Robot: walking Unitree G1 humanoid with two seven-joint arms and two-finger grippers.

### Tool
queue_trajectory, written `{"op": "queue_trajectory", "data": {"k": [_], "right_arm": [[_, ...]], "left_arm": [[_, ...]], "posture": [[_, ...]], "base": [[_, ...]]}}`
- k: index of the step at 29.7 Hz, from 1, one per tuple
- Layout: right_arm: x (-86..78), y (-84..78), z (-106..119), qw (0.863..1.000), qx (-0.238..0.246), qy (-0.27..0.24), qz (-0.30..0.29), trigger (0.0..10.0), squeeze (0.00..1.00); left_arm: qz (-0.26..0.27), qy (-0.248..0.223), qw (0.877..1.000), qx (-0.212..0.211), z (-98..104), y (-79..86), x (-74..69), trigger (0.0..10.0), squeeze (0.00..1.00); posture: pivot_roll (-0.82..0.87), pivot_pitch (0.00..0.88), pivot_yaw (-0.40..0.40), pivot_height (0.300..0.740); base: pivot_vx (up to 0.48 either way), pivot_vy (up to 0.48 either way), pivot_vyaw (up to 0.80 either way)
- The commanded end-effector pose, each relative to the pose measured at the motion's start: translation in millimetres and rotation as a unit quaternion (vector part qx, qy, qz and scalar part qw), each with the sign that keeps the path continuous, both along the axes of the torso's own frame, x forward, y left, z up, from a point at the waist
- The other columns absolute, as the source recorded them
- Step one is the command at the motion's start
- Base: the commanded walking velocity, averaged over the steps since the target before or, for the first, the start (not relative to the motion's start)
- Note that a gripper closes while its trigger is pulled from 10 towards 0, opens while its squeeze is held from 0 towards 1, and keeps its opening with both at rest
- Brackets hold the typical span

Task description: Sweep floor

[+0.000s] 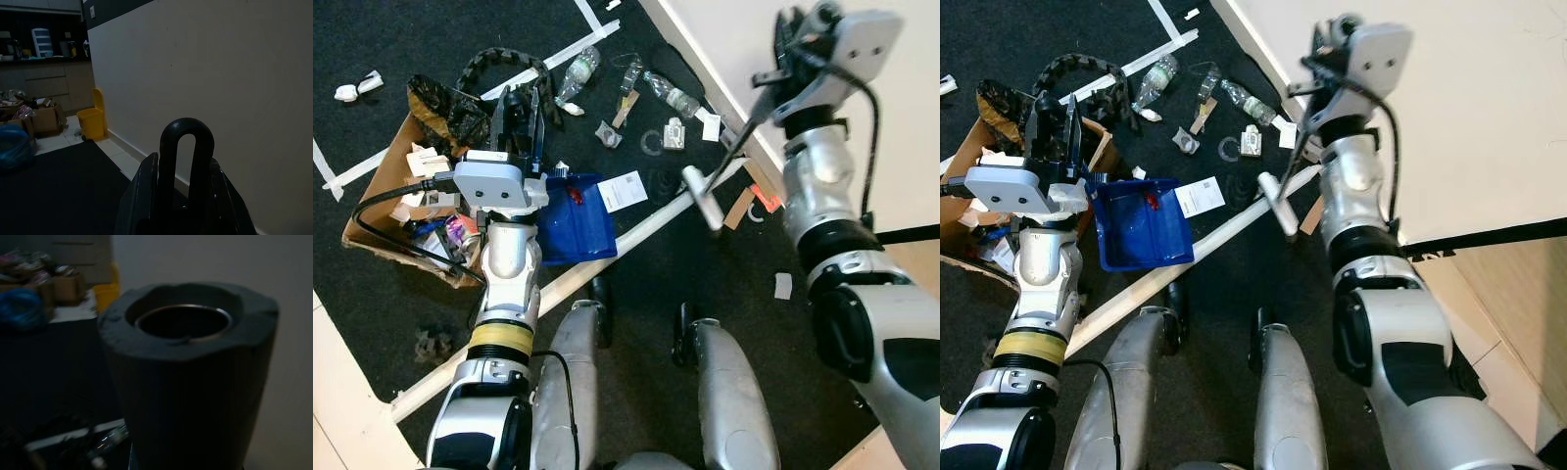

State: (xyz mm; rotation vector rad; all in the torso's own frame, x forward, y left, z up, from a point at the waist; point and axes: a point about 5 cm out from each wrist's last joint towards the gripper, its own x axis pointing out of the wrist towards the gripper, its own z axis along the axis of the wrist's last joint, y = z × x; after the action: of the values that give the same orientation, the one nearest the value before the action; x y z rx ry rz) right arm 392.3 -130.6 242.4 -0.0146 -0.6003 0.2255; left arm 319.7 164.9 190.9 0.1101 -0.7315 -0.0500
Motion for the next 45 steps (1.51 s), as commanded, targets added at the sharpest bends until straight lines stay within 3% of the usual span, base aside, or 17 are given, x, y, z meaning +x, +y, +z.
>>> {"op": "queue_trajectory", "data": {"k": [1,6,10,23,31,40,44,45], "right_arm": [[-3.1,-0.7,-20,1.0,-0.014,0.022,-0.008,10.0,0.0],[-3.5,6.7,-32,0.999,-0.011,0.047,-0.019,10.0,0.0],[-1.5,12.9,-33,0.997,0.038,0.067,-0.016,10.0,0.0],[-7.8,48.8,-37,0.986,0.102,0.074,0.107,10.0,0.0],[-8.0,55.9,-34,0.972,0.162,0.079,0.151,10.0,0.0],[-6.4,49.0,-28,0.972,0.164,0.065,0.156,10.0,0.0],[-4.0,30.5,-13,0.978,0.159,0.03,0.133,10.0,0.0],[-2.7,17.3,-1,0.978,0.169,0.004,0.12,10.0,0.0]], "left_arm": [[-0.031,0.089,0.995,-0.024,-37,-19.7,-2.7,10.0,0.0],[-0.031,0.088,0.995,-0.023,-35,-18.8,-4.4,10.0,0.0],[-0.032,0.089,0.995,-0.019,-35,-17.6,-6.1,10.0,0.0],[-0.036,0.09,0.995,-0.021,-31,-21.2,-2.7,10.0,0.0],[-0.036,0.09,0.995,-0.022,-31,-21.5,-1.4,10.0,0.0],[-0.036,0.092,0.995,-0.024,-33,-23.2,0.5,10.0,0.0],[-0.04,0.097,0.994,-0.032,-34,-26.3,1.9,10.0,0.0],[-0.043,0.104,0.993,-0.04,-37,-28.2,2.9,10.0,0.0]], "posture": [[0.16,0.55,-0.115,0.74],[0.18,0.565,-0.106,0.74],[0.19,0.562,-0.101,0.74],[0.17,0.543,-0.101,0.74],[0.17,0.531,-0.104,0.74],[0.16,0.505,-0.111,0.74],[0.15,0.469,-0.115,0.74],[0.15,0.442,-0.117,0.74]], "base": [[0.0,0.0,0.0],[0.0,0.0,0.0],[0.0,0.0,0.0],[0.0,0.0,0.0],[0.0,0.0,0.0],[0.0,0.0,0.0],[0.0,0.0,0.0],[0.0,0.0,0.0]]}}
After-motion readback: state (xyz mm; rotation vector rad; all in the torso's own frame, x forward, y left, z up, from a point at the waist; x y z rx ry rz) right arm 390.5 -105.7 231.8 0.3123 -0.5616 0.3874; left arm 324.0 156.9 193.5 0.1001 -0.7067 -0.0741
